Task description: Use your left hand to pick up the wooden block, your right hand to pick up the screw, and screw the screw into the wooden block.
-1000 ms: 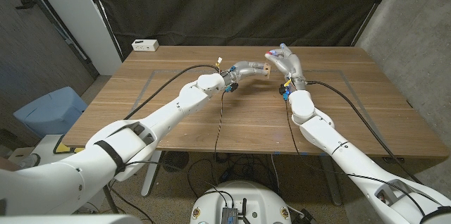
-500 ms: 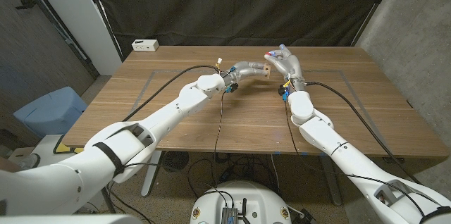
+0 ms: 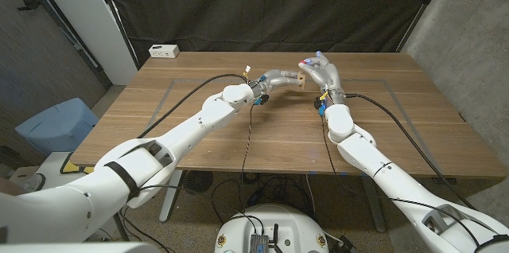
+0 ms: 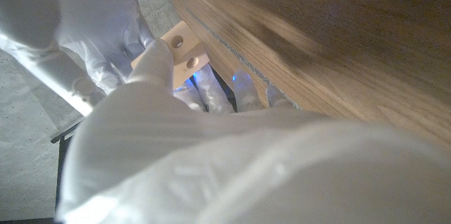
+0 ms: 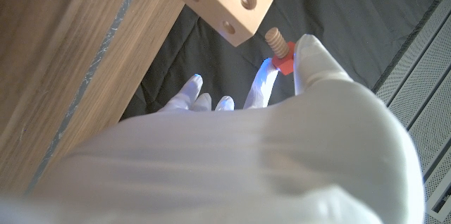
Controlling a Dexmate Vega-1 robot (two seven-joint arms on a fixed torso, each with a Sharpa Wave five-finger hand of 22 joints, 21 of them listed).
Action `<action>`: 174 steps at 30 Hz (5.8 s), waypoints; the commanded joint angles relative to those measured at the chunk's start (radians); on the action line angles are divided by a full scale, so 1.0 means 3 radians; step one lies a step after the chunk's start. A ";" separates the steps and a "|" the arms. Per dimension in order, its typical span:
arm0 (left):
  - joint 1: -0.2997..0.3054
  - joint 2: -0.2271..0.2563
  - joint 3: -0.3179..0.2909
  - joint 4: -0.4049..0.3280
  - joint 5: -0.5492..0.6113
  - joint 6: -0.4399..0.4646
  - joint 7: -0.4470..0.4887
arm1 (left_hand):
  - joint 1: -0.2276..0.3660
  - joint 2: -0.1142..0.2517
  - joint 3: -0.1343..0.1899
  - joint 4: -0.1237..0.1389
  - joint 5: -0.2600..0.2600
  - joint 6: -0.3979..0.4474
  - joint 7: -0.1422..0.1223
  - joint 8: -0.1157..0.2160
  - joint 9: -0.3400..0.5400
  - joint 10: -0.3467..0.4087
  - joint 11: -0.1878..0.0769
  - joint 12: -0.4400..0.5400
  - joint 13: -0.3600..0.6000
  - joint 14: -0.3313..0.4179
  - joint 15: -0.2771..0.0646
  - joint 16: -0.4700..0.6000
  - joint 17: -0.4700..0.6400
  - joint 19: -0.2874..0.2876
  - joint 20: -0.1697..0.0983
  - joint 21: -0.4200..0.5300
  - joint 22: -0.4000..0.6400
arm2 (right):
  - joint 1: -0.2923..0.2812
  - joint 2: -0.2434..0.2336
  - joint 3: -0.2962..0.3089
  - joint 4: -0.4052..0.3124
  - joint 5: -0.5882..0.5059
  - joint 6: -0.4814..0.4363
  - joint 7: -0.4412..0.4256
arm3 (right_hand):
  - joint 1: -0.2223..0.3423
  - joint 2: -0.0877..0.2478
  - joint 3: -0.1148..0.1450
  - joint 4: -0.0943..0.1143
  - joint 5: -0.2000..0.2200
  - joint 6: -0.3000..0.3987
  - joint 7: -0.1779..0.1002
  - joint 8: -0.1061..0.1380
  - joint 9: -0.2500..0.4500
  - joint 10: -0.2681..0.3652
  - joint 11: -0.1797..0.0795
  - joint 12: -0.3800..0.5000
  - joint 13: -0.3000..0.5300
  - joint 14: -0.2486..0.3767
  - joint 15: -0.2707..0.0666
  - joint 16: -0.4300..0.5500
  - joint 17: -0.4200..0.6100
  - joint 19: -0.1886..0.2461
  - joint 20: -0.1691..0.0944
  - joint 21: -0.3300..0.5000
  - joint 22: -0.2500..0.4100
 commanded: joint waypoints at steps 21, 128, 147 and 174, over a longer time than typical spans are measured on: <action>0.0057 0.0033 0.0010 -0.0152 0.0017 0.0082 0.0064 | -0.0016 0.0021 0.0013 0.0007 0.0015 0.0009 0.0005 0.0015 0.0015 -0.0018 0.0009 0.0034 0.0004 -0.0006 -0.0139 0.0013 0.0015 -0.0001 0.0010 0.0018 0.0006 | -0.0066 -0.0013 0.0027 -0.0045 -0.0003 0.0001 -0.0040 | -0.0016 0.0033 0.0024 0.0006 0.0029 0.0009 -0.0010 0.0050 -0.0009 0.0032 0.0009 -0.0001 0.0012 0.0037 0.0004 -0.0003 0.0016 0.0023 -0.0019 -0.0017 0.0010; 0.0055 0.0043 -0.0007 -0.0133 -0.0002 0.0045 0.0050 | -0.0026 0.0032 0.0010 -0.0001 0.0023 0.0013 0.0016 0.0019 0.0015 -0.0024 0.0010 0.0042 -0.0010 0.0005 -0.0139 0.0016 0.0013 0.0001 0.0010 0.0018 0.0006 | -0.0059 0.0019 -0.0011 0.0049 0.0033 -0.0042 -0.0034 | -0.0017 0.0040 0.0021 0.0001 0.0038 -0.0038 -0.0014 0.0122 -0.0067 0.0014 0.0009 -0.0014 0.0014 0.0044 0.0009 -0.0027 0.0020 0.0025 -0.0017 -0.0020 0.0010; 0.0014 0.0002 -0.0001 -0.0034 -0.0003 0.0013 0.0025 | -0.0029 0.0034 0.0009 0.0000 0.0023 0.0023 0.0018 0.0023 0.0015 -0.0025 0.0010 0.0043 -0.0011 0.0010 -0.0136 0.0017 0.0013 0.0001 0.0015 0.0018 0.0006 | -0.0042 0.0016 -0.0018 0.0086 0.0059 -0.0048 -0.0020 | -0.0026 0.0012 0.0010 -0.0003 0.0036 -0.0139 -0.0038 0.0090 -0.0090 -0.0024 0.0013 -0.0025 0.0015 0.0041 0.0014 -0.0032 0.0020 0.0015 -0.0009 -0.0023 0.0010; 0.0027 -0.0031 -0.0022 0.0020 -0.0001 -0.0027 0.0102 | 0.0009 0.0033 0.0020 -0.0019 0.0025 0.0158 -0.0015 0.0065 0.0012 0.0092 0.0007 0.0074 -0.0029 0.0081 -0.0206 0.0036 0.0007 0.0045 -0.0014 0.0031 0.0006 | -0.0033 0.0037 -0.0018 0.0113 0.0051 -0.0021 -0.0058 | -0.0034 0.0012 0.0014 0.0002 0.0034 -0.0149 -0.0046 0.0107 -0.0095 -0.0039 0.0012 -0.0022 0.0016 0.0037 0.0015 -0.0032 0.0028 0.0009 -0.0003 -0.0023 0.0010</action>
